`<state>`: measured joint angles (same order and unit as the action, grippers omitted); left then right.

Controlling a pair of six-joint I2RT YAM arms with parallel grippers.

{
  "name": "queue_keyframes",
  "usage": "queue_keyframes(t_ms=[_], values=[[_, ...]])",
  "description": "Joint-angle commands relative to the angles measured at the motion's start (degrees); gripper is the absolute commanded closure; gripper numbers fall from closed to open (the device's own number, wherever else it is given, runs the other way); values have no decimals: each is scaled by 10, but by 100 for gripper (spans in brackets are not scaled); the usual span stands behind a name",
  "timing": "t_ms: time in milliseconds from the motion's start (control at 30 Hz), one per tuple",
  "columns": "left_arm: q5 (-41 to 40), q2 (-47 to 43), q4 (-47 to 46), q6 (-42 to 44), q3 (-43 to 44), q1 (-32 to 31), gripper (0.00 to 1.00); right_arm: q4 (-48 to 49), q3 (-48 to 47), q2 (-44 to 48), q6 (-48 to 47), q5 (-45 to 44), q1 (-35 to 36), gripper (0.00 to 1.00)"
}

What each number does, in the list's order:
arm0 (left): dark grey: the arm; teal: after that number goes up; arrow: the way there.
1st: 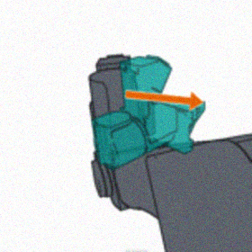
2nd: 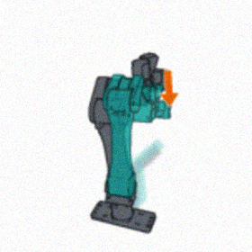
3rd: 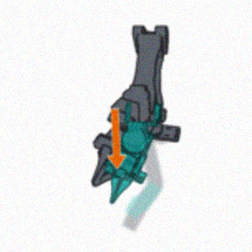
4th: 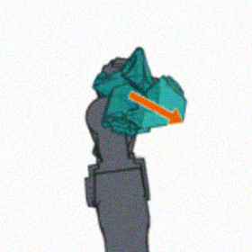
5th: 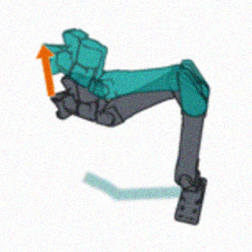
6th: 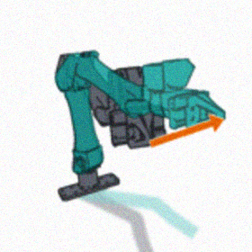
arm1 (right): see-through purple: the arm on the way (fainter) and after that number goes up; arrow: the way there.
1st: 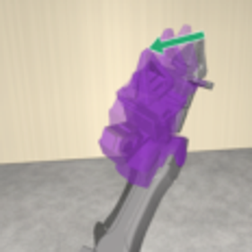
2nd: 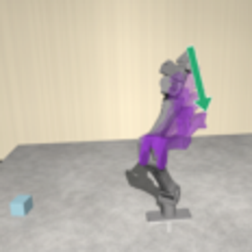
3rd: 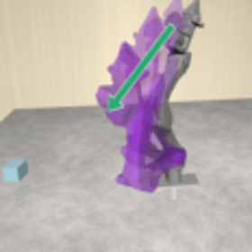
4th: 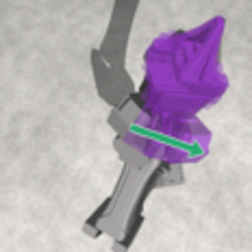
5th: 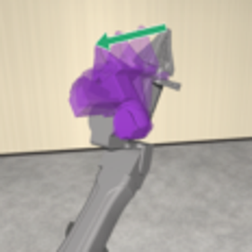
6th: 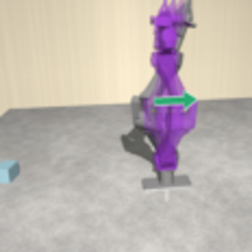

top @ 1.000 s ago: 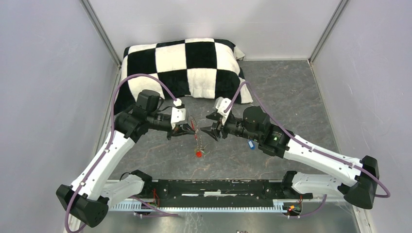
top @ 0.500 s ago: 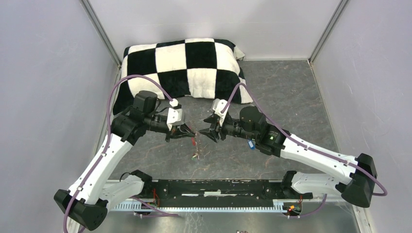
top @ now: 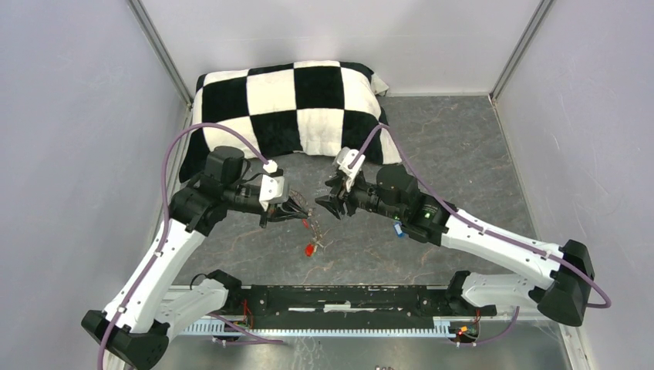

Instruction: Put the keys on the keyring

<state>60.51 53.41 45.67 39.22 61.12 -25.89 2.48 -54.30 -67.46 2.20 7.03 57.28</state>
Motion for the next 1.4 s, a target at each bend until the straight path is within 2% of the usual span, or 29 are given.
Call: queue_keyframes(t_ms=[0, 100, 300, 400, 533, 633, 733, 1367], values=[[25, -19, -10, 1, 3, -3, 98, -1, -17, 46, -2, -43, -4, 41], [25, -18, -9, 0, 2, -3, 98, -18, 10, 84, -29, -21, -13, 38], [32, -8, -13, -27, 9, -3, 98, 12, 85, 174, -62, 159, -15, 34], [33, -7, -51, -86, 4, -3, 98, 44, 105, 178, -40, 250, -16, 34], [36, -13, -80, -109, -1, -3, 98, 71, 97, 141, -23, 301, -16, 36], [36, -13, -82, -113, 1, -3, 98, 112, 97, 120, 9, 307, -16, 37], [36, -15, -82, -115, 0, -3, 98, 122, 87, 101, 0, 286, -16, 39], [26, -18, -82, -113, 2, -3, 98, 158, 50, 41, 10, 258, -15, 69]])
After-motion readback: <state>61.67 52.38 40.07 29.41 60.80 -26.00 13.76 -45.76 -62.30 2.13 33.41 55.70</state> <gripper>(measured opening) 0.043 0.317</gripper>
